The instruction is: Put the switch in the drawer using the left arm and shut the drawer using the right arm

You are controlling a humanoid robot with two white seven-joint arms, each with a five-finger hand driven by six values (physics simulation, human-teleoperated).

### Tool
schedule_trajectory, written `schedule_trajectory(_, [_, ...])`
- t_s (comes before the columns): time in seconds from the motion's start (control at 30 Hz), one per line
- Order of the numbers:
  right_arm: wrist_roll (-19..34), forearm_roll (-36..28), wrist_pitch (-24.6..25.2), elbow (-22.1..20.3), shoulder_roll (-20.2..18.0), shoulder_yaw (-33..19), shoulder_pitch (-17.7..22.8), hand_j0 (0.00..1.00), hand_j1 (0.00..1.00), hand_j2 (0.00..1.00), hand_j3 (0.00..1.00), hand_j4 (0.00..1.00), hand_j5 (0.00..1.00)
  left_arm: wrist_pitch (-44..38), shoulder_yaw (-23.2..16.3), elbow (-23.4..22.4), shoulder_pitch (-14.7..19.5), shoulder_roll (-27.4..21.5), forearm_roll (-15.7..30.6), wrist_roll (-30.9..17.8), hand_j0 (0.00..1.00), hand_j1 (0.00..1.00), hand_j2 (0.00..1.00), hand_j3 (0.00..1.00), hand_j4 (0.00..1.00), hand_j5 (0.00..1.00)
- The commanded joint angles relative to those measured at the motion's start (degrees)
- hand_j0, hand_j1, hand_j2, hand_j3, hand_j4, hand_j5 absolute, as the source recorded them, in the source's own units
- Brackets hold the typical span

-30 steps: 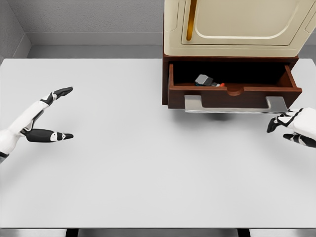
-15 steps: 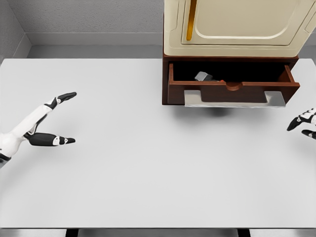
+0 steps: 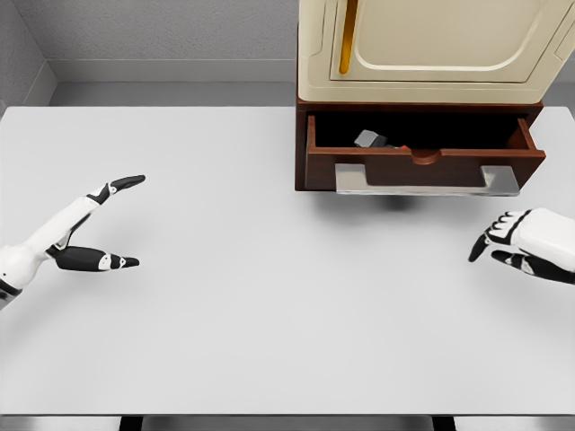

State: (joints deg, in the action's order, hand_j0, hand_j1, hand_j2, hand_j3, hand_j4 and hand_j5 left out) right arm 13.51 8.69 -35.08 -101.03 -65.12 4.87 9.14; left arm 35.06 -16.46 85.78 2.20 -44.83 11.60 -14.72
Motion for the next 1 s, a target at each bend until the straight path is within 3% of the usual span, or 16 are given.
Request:
schedule_trajectory(0.0, [-0.1, -0.3, 0.1, -0.2, 0.6, 0.5, -0.3, 0.50, 0.50, 0.50, 0.50, 0.50, 0.50, -0.1, 0.0, 0.0, 0.0, -0.1, 0.4, 0.0, 1.00, 1.00, 1.00, 1.00, 1.00, 1.00])
schedule_trajectory(0.07, [-0.1, -0.3, 0.1, -0.1, 2.6, 0.8, -1.9, 0.50, 0.50, 0.50, 0.50, 0.50, 0.50, -0.1, 0.0, 0.1, -0.1, -0.1, 0.5, 0.0, 1.00, 1.00, 1.00, 1.00, 1.00, 1.00])
schedule_trajectory(0.33, [-0.2, -0.4, 0.1, -0.2, 4.0, 2.6, -4.7, 0.50, 0.50, 0.50, 0.50, 0.50, 0.50, -0.1, 0.0, -0.1, -0.1, -0.1, 0.4, 0.0, 1.00, 1.00, 1.00, 1.00, 1.00, 1.00])
schedule_trajectory(0.63, [-0.1, -0.4, 0.1, 0.0, 5.5, 8.7, -13.4, 0.50, 0.50, 0.50, 0.50, 0.50, 0.50, -0.1, 0.0, -0.2, -0.1, -0.1, 0.5, 0.0, 1.00, 1.00, 1.00, 1.00, 1.00, 1.00])
schedule_trajectory(0.97, [-0.1, -0.2, 0.1, 0.6, 5.8, 9.3, -14.2, 0.51, 0.51, 0.51, 0.51, 0.51, 0.51, -0.1, 0.0, -0.1, -0.3, -0.1, 0.5, 0.0, 1.00, 1.00, 1.00, 1.00, 1.00, 1.00])
